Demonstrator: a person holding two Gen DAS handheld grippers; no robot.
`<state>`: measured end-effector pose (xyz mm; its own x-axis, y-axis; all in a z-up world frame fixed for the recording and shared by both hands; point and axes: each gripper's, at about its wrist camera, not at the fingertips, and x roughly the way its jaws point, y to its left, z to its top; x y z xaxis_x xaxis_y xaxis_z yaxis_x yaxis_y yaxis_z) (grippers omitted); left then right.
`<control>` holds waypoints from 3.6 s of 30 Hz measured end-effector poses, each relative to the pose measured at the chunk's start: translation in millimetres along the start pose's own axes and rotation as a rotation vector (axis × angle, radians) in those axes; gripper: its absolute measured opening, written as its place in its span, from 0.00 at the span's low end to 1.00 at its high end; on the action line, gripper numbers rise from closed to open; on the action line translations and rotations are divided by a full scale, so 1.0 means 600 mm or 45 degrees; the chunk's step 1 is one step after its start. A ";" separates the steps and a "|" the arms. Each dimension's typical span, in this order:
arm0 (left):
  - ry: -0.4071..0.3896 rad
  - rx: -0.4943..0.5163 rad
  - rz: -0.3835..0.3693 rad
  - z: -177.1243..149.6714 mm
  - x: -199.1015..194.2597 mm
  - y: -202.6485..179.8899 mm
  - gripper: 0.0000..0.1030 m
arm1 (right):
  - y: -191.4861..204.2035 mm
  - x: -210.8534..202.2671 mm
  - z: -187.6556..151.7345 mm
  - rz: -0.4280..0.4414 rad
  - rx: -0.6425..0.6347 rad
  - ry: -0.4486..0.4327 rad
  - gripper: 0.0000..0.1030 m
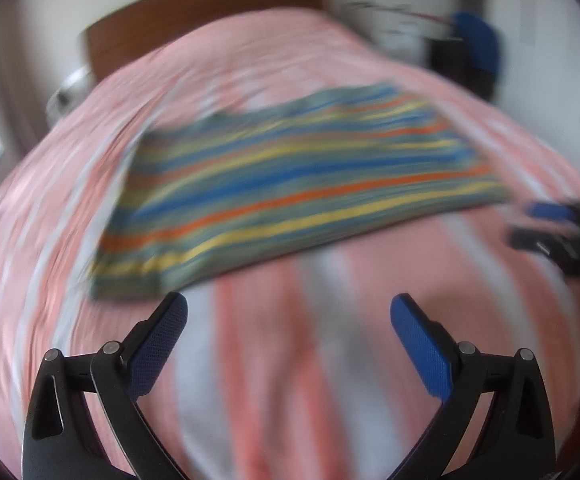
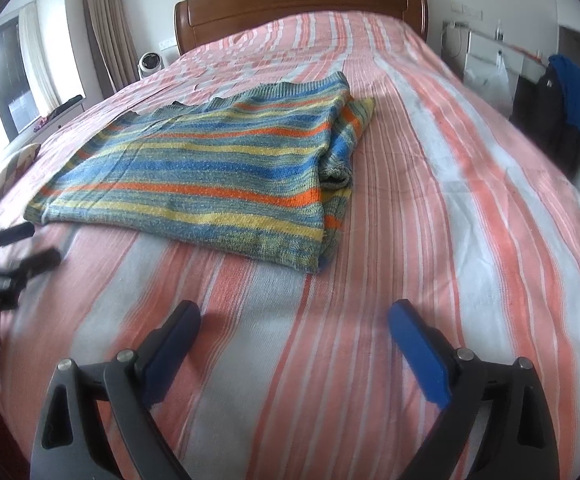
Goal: Fold small clothes
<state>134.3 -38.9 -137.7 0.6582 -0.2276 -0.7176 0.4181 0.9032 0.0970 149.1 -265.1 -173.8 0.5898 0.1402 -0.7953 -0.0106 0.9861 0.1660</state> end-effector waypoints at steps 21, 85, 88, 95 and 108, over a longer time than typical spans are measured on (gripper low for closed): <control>0.005 0.075 -0.465 0.157 0.168 -0.180 0.10 | -0.204 0.221 0.300 0.556 0.462 0.290 0.62; 0.173 -0.483 0.348 0.058 0.039 0.316 0.91 | 0.222 0.038 0.167 0.419 -0.145 -0.016 0.81; 0.168 -0.486 0.359 0.058 0.041 0.320 0.91 | 0.208 0.031 0.159 0.396 -0.095 -0.007 0.81; 0.154 -0.456 0.377 0.062 0.035 0.309 0.91 | 0.202 0.020 0.150 0.379 -0.080 -0.004 0.81; 0.289 -0.646 -0.195 0.096 0.169 0.407 0.92 | 0.152 0.108 0.223 0.465 0.157 0.091 0.81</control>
<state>339.2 137.9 -147.1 0.4395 -0.3365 -0.8329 0.1084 0.9403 -0.3227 294.5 -178.2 -131.8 0.5076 0.4902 -0.7085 -0.1096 0.8524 0.5112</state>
